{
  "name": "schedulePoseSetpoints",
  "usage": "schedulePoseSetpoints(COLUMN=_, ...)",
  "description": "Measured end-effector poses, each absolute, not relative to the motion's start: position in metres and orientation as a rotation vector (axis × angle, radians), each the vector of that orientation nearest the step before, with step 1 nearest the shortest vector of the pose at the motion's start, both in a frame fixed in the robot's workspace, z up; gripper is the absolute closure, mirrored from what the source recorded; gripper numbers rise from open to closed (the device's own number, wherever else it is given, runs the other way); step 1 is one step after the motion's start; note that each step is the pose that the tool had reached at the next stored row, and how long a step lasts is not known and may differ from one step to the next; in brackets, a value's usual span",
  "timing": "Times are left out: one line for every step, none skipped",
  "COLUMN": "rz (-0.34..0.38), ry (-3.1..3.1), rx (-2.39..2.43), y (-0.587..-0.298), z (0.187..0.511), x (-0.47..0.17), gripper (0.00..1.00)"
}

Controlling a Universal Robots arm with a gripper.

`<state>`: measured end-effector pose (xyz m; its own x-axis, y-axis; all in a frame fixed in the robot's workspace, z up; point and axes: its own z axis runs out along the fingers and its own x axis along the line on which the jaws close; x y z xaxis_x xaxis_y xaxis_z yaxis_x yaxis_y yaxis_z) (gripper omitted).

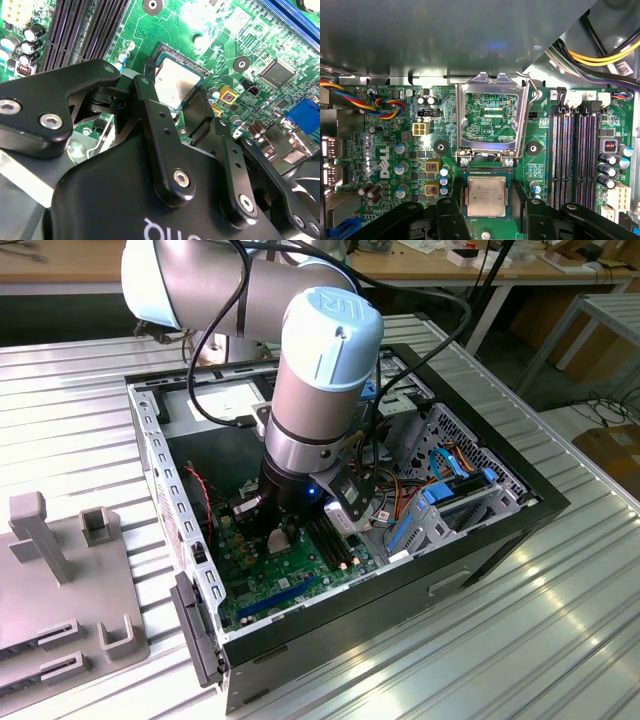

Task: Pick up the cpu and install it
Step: 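Place the cpu into insertion slot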

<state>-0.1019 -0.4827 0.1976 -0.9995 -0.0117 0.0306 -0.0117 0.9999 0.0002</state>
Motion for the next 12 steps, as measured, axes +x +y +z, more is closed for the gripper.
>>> schedulePoseSetpoints(rz=0.0, ry=-3.111, rx=0.019, y=-0.4828, z=0.1976, x=-0.1019, gripper=0.53)
schedulePoseSetpoints(rz=0.0, ry=-3.111, rx=0.018, y=-0.4829, z=0.1976, x=-0.1019, gripper=0.53)
schedulePoseSetpoints(rz=0.0, ry=-3.111, rx=0.018, y=-0.483, z=0.1976, x=-0.1019, gripper=0.53)
schedulePoseSetpoints(rz=0.0, ry=-3.111, rx=0.018, y=-0.4831, z=0.1976, x=-0.1019, gripper=0.53)
schedulePoseSetpoints(rz=0.0, ry=-3.111, rx=0.018, y=-0.4832, z=0.1976, x=-0.1019, gripper=0.53)
schedulePoseSetpoints(rz=0.0, ry=-3.111, rx=0.018, y=-0.4833, z=0.1976, x=-0.1019, gripper=0.53)
schedulePoseSetpoints(rz=0.0, ry=-3.111, rx=0.019, y=-0.4834, z=0.1976, x=-0.1019, gripper=0.53)
schedulePoseSetpoints(rz=0.0, ry=-3.111, rx=0.019, y=-0.4838, z=0.1975, x=-0.1019, gripper=0.53)
schedulePoseSetpoints(rz=0.0, ry=-3.111, rx=0.019, y=-0.4838, z=0.1976, x=-0.1019, gripper=0.53)
schedulePoseSetpoints(rz=0.0, ry=-3.111, rx=0.018, y=-0.4838, z=0.1976, x=-0.1019, gripper=0.53)
schedulePoseSetpoints(rz=0.0, ry=-3.111, rx=0.018, y=-0.4839, z=0.1976, x=-0.1019, gripper=0.53)
schedulePoseSetpoints(rz=0.0, ry=-3.111, rx=0.018, y=-0.4839, z=0.1975, x=-0.1019, gripper=0.53)
